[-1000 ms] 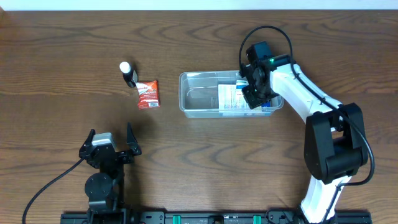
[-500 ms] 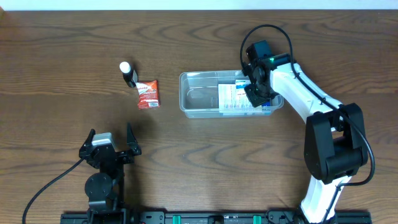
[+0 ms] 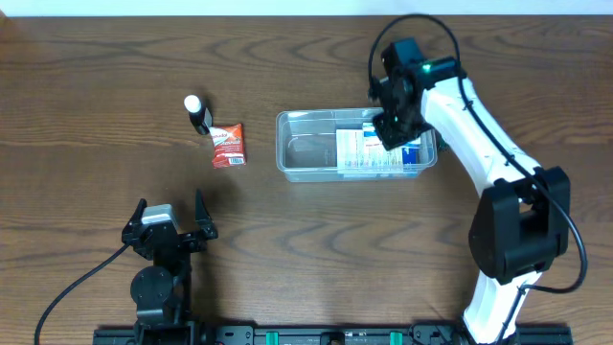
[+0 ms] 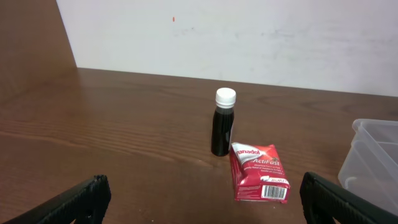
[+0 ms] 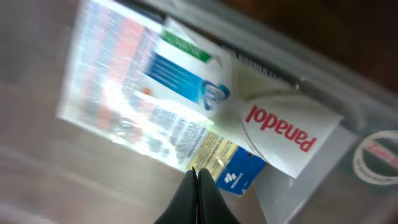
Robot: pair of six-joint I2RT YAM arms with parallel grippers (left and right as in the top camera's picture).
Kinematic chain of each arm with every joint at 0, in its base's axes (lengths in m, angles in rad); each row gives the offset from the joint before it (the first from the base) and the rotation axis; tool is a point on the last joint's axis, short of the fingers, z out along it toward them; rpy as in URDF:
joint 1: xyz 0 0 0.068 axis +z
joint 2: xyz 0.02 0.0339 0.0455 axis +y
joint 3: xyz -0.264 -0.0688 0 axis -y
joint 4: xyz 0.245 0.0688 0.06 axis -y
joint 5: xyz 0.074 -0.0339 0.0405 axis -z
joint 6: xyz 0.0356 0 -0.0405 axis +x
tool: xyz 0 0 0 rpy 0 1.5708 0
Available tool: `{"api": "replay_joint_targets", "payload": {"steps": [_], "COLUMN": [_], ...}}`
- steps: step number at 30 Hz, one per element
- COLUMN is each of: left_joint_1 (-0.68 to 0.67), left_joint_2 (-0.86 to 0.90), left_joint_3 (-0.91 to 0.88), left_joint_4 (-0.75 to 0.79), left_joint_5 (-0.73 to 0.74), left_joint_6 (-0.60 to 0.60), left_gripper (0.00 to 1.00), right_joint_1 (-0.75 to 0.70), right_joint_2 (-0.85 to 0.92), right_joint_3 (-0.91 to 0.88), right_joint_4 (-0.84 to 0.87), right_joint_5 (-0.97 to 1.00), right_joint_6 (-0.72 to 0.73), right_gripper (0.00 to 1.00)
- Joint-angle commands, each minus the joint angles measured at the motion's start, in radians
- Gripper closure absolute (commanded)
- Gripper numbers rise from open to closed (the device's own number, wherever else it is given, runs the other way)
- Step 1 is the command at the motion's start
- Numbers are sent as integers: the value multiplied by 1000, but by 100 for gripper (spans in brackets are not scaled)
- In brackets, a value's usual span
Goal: Pack container
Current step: 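Open the right gripper, withdraw, and move to the green Zam-Buk tin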
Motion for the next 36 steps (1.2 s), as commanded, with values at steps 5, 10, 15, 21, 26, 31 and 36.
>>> {"api": "replay_joint_targets", "payload": {"steps": [5, 10, 15, 21, 26, 31, 36], "left_joint_1": [-4, -4, -4, -4, -4, -4, -4], "left_joint_2": [-6, -6, -6, -6, -6, -6, -6], "left_joint_3": [-30, -30, -30, -30, -30, -30, -30], "left_joint_4": [-19, -19, -19, -19, -19, -19, -19], "left_joint_5": [-5, -5, -5, -5, -5, -5, -5], "left_joint_6": [18, 18, 18, 18, 18, 18, 18], "left_gripper": [2, 2, 2, 2, 2, 2, 2], "right_joint_1": [-32, -130, -271, -398, -439, -430, -402], "right_joint_2": [-122, -189, -195, -188, -188, -188, -188], "right_joint_3": [152, 155, 150, 93, -29, -196, -342], "right_joint_4": [-72, -90, -119, -100, 10, 196, 410], "right_joint_5": [-53, -53, -54, -53, -54, -54, -54], "right_joint_6": [10, 64, 95, 94, 94, 94, 95], "right_gripper": [99, 96, 76, 1, 1, 1, 1]}}
